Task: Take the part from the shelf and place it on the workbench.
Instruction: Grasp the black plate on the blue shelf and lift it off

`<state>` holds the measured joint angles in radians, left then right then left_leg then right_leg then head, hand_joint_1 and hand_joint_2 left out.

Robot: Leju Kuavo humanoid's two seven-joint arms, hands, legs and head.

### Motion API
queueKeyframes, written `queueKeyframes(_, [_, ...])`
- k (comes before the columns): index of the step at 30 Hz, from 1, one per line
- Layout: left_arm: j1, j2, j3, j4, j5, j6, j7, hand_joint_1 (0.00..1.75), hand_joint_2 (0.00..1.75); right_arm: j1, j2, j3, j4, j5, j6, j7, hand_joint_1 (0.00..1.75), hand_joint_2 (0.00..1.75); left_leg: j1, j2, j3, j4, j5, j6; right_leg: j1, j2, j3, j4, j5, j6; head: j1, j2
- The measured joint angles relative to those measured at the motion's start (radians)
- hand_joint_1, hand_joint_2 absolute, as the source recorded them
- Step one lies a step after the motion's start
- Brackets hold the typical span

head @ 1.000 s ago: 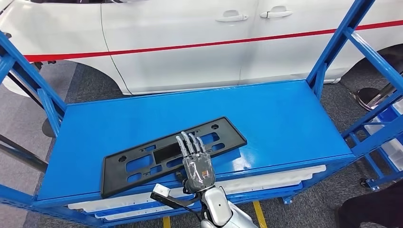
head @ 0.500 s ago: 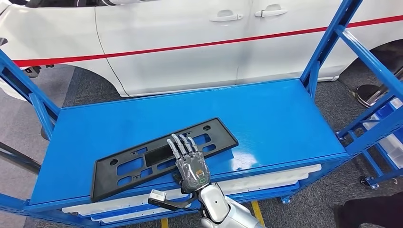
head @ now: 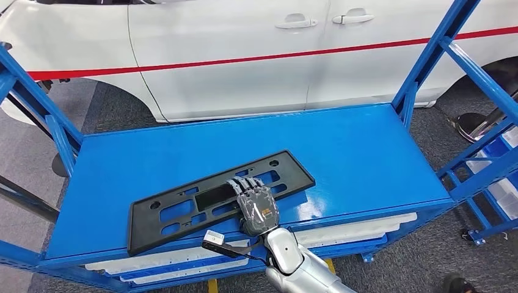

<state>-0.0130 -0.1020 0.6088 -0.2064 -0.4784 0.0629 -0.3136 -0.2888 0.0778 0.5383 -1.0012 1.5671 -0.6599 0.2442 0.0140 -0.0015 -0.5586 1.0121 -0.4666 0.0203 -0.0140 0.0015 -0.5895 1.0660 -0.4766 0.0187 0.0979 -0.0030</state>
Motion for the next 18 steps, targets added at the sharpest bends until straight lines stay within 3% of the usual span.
queueKeyframes(3, [-0.001, 0.000, 0.000, 0.000, 0.000, 0.000, 0.000, 0.00, 0.00, -0.002, 0.000, -0.003, 0.001, 0.000, 0.000, 0.000, 1.04, 1.75, -0.002, -0.001, -0.004, 0.004, -0.002, -0.016, 0.005, 0.002, 0.009, -0.032, 0.001, -0.016, 0.000, 0.000])
queueKeyframes(5, [-0.002, 0.000, 0.000, 0.000, -0.001, 0.000, 0.000, 0.00, 0.00, -0.004, 0.000, -0.005, 0.001, 0.000, 0.000, -0.002, 0.95, 1.75, 0.001, 0.000, -0.008, 0.018, -0.017, -0.027, 0.003, 0.001, 0.013, -0.039, 0.004, -0.030, 0.000, 0.000])
queueKeyframes(7, [-0.003, 0.000, 0.000, 0.000, -0.003, -0.001, -0.001, 0.00, 0.00, -0.007, 0.002, -0.018, 0.001, 0.000, 0.000, -0.017, 0.78, 1.75, 0.003, 0.000, -0.046, 0.103, -0.068, -0.035, 0.000, -0.002, 0.016, -0.044, 0.007, -0.039, -0.001, 0.000])
queueKeyframes(9, [-0.003, 0.000, 0.000, 0.000, -0.007, -0.002, -0.002, 0.00, 0.00, -0.008, 0.003, -0.045, 0.001, 0.000, 0.000, -0.039, 0.70, 1.75, 0.004, 0.000, -0.110, 0.236, -0.126, -0.039, 0.002, -0.004, 0.015, -0.043, 0.006, -0.043, -0.001, 0.000])
queueKeyframes(10, [-0.002, 0.000, 0.001, 0.000, -0.008, -0.002, -0.003, 0.00, 0.00, -0.008, 0.003, -0.063, 0.001, 0.000, 0.000, -0.047, 0.70, 1.75, 0.004, 0.000, -0.131, 0.279, -0.135, -0.040, 0.003, -0.005, 0.015, -0.042, 0.005, -0.043, -0.001, 0.000])
queueKeyframes(11, [-0.001, 0.000, 0.001, 0.000, -0.010, -0.002, -0.003, 0.00, 0.00, -0.009, 0.003, -0.080, 0.001, 0.000, 0.000, -0.053, 0.70, 1.75, 0.004, 0.000, -0.136, 0.285, -0.124, -0.039, 0.004, -0.005, 0.017, -0.042, 0.005, -0.044, -0.001, 0.000])
queueKeyframes(12, [0.000, 0.000, 0.002, 0.000, -0.010, -0.003, -0.003, 0.00, 0.00, -0.010, 0.003, -0.096, 0.001, 0.000, 0.000, -0.056, 0.70, 1.75, 0.004, 0.000, -0.121, 0.252, -0.095, -0.037, 0.004, -0.004, 0.019, -0.042, 0.004, -0.044, -0.001, 0.000])
queueKeyframes(14, [0.000, 0.001, 0.003, 0.000, -0.010, -0.003, -0.003, 0.00, 0.00, -0.015, 0.004, -0.118, 0.000, 0.000, 0.000, -0.060, 0.72, 1.75, 0.002, 0.000, -0.056, 0.114, -0.025, -0.028, 0.005, -0.002, 0.023, -0.041, 0.001, -0.041, -0.001, 0.000])
queueKeyframes(15, [-0.001, 0.002, 0.004, 0.000, -0.010, -0.004, -0.003, 0.00, 0.00, -0.017, 0.004, -0.125, 0.000, 0.000, 0.000, -0.061, 0.77, 1.75, 0.000, 0.000, -0.029, 0.056, -0.005, -0.023, 0.007, -0.001, 0.024, -0.040, 0.000, -0.038, 0.000, 0.000])
queueKeyframes(16, [-0.002, 0.002, 0.004, 0.000, -0.011, -0.004, -0.003, 0.00, 0.00, -0.019, 0.005, -0.131, 0.000, 0.000, 0.000, -0.062, 0.79, 1.75, -0.002, -0.001, -0.013, 0.021, 0.003, -0.020, 0.008, 0.000, 0.023, -0.039, -0.001, -0.034, 0.000, 0.000])
queueKeyframes(18, [-0.003, 0.002, 0.005, 0.000, -0.013, -0.004, -0.003, 0.00, 0.00, -0.020, 0.005, -0.143, 0.000, 0.000, 0.000, -0.064, 0.84, 1.75, -0.006, -0.002, -0.009, 0.005, 0.001, -0.013, 0.008, 0.000, 0.021, -0.041, 0.001, -0.023, 0.000, 0.000])
